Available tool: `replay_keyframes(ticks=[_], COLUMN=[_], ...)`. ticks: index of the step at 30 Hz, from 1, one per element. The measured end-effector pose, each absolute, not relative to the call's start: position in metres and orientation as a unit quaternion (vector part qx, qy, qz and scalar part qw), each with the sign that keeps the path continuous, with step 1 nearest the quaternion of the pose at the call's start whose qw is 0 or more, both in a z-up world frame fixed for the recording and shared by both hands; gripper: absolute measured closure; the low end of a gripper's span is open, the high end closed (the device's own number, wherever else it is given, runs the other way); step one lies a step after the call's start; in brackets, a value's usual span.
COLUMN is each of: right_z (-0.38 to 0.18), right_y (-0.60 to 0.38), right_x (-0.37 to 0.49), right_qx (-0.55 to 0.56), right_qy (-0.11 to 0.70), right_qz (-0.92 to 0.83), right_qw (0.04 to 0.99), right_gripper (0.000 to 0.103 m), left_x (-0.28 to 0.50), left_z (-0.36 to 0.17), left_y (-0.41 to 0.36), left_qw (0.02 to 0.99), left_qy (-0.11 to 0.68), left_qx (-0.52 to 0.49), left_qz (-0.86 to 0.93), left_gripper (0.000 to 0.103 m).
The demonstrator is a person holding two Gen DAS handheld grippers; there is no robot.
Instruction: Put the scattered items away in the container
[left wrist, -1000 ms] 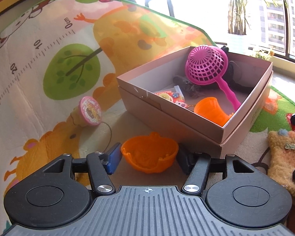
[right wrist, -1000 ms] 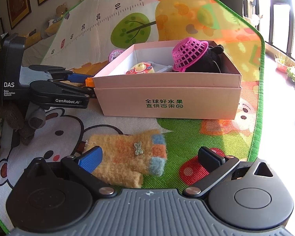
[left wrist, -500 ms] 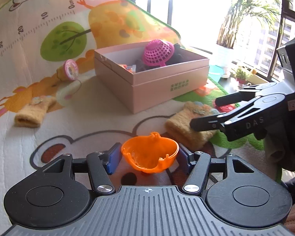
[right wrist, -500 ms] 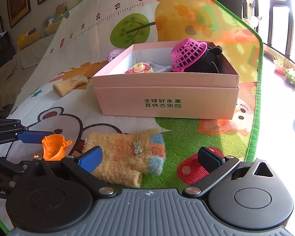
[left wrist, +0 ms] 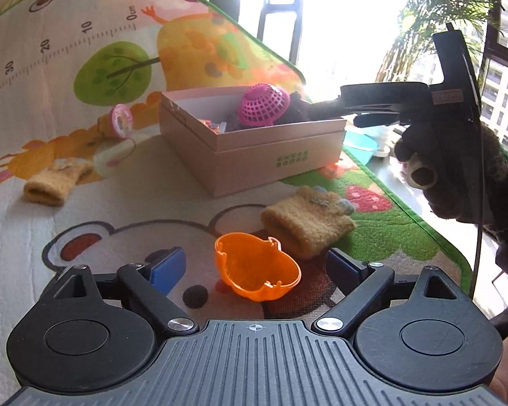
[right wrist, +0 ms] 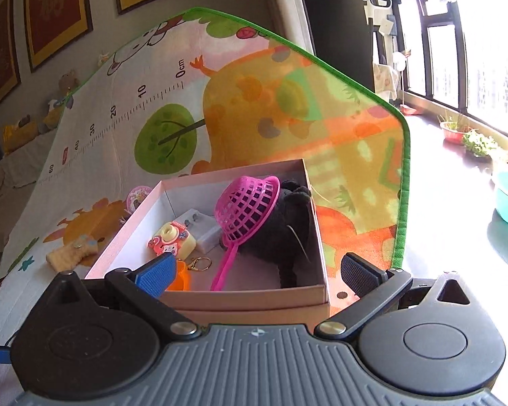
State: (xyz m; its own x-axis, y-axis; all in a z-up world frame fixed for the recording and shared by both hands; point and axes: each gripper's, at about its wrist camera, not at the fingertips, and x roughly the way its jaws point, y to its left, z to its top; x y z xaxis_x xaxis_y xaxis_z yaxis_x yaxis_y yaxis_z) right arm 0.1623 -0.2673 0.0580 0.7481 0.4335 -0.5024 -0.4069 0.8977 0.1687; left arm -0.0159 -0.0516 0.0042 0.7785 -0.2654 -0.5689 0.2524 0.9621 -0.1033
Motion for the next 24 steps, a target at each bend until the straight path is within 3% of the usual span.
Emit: replay_keyframes(ticks=[12, 24], right_z=[0.056, 0.046], right_y=[-0.191, -0.246], right_x=[0.176, 0.072], right_qx=[-0.049, -0.139], right_qy=[0.273, 0.283], right_qz=[0.258, 0.287], right_qw=[0.926, 0.905], right_gripper=[0.0, 0.0], left_x=[-0.009, -0.021], left_z=[0.004, -0.001], left_y=[-0.01, -0.047], left_qw=[0.946, 0.934], left_qy=[0.302, 0.313], left_qx=[-0.064, 0.013], left_qz=[-0.098, -0.17], left_gripper=[0.007, 0.005])
